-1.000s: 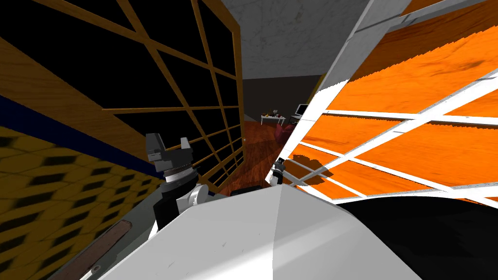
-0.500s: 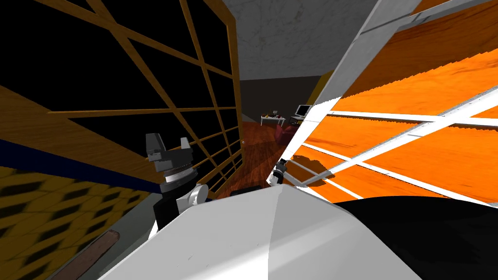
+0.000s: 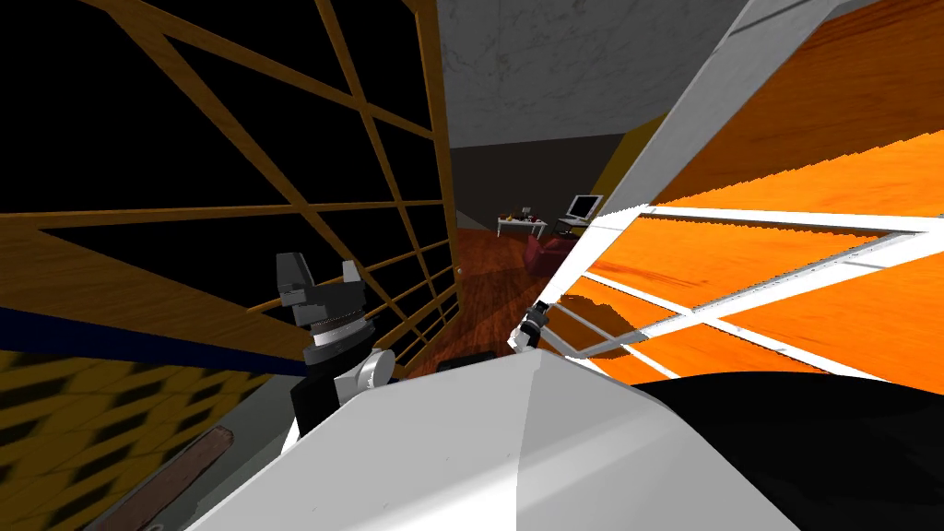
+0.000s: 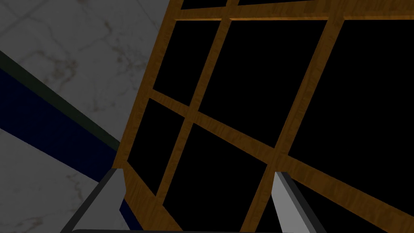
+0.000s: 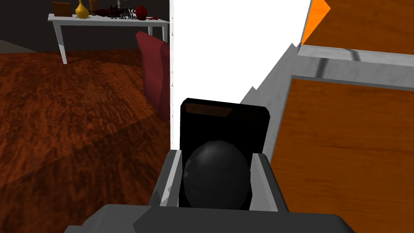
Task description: Push the door open
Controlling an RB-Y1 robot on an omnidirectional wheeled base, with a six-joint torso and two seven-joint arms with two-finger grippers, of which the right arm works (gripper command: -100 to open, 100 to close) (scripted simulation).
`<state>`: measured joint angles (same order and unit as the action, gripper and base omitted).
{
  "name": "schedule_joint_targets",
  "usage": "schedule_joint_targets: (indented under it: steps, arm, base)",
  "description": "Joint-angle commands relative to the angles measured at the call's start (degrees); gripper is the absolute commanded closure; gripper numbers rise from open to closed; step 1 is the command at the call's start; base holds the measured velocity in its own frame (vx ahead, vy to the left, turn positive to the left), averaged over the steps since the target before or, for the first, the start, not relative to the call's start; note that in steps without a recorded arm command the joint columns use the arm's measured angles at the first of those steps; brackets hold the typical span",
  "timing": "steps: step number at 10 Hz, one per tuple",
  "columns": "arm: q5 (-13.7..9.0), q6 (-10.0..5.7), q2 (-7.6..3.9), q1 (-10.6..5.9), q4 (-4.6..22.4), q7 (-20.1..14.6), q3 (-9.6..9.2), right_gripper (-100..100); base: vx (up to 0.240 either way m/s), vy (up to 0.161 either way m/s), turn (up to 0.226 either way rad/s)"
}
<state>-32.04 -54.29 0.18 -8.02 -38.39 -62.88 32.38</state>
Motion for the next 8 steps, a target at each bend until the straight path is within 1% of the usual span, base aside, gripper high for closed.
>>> schedule_joint_targets:
  steps: [1,2,3,5,6,7,8]
  arm:
    - [-0.6,-2.00,-1.56,-0.94,1.8,-0.2,0.91,100]
    - [-0.6,-2.00,-1.56,-0.94,1.8,-0.2,0.91,100]
    - [-1.9,-3.33,-1.49,-1.79,2.7,0.9,2.29,100]
    - [-3.3,-4.64,-1.09,-2.63,3.7,1.9,3.65,100]
    - [-3.3,-4.64,-1.09,-2.63,3.7,1.9,3.65,100]
    - [-3.3,-4.64,-1.09,-2.63,3.7,1.9,3.65,100]
    - [-4.5,-5.84,-0.36,-3.40,4.5,2.8,4.90,100]
  base:
    - [0.066,-0.072,0.018]
    - [0.043,-0.034,-0.017]
    - [0.067,-0.075,0.071]
    - [0.082,-0.116,0.075]
    - [0.069,-0.093,0.022]
    - [0.037,-0.031,-0.016]
    - [0.058,-0.069,0.044]
